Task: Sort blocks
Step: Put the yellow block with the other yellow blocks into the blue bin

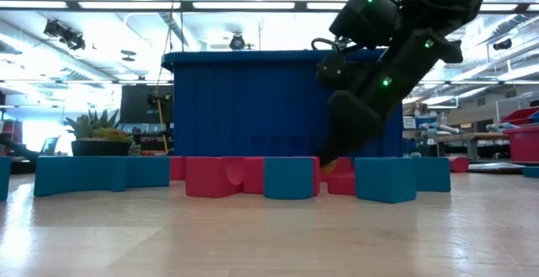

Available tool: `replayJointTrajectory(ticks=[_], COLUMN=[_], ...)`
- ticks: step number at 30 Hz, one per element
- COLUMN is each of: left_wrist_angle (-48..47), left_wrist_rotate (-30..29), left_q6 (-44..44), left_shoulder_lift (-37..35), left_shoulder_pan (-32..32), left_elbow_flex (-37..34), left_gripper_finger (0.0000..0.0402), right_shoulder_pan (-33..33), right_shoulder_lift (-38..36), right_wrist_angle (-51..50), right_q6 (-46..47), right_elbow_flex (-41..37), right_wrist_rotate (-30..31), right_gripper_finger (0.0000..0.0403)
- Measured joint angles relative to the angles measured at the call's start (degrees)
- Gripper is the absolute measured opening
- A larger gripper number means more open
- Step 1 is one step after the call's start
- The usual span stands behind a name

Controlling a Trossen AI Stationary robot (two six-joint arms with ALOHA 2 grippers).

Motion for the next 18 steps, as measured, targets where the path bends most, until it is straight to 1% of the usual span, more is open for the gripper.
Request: replayJointTrajectory(ticks=[4, 12, 18], left_wrist_angle=[0.0, 0.2, 0.2], left_wrist_rotate=[0.0, 0.0, 0.0], left_q6=[0.0, -0.1, -0.2], left_shoulder_lift=[0.0, 0.0, 0.0], left_shoulder_pan=[0.0, 0.0, 0.0], left_elbow_flex=[0.0, 0.0, 0.0], left_gripper_finger=[0.0243, 0.0243, 0.0243], right_shoulder_pan=[0.0, -0.1, -0.1], right_shoulder_lift=[0.2, 1.9, 1.9], right_wrist_angle=[-0.1, -0.5, -0.6], right_q6=[-1.4, -2.7, -2.5], right_elbow_flex=[0.0, 0.1, 0.1], right_wrist_rotate=[-0.6, -3.5, -5.1], right_gripper_finger=[0.0165, 0.0141, 0.0144])
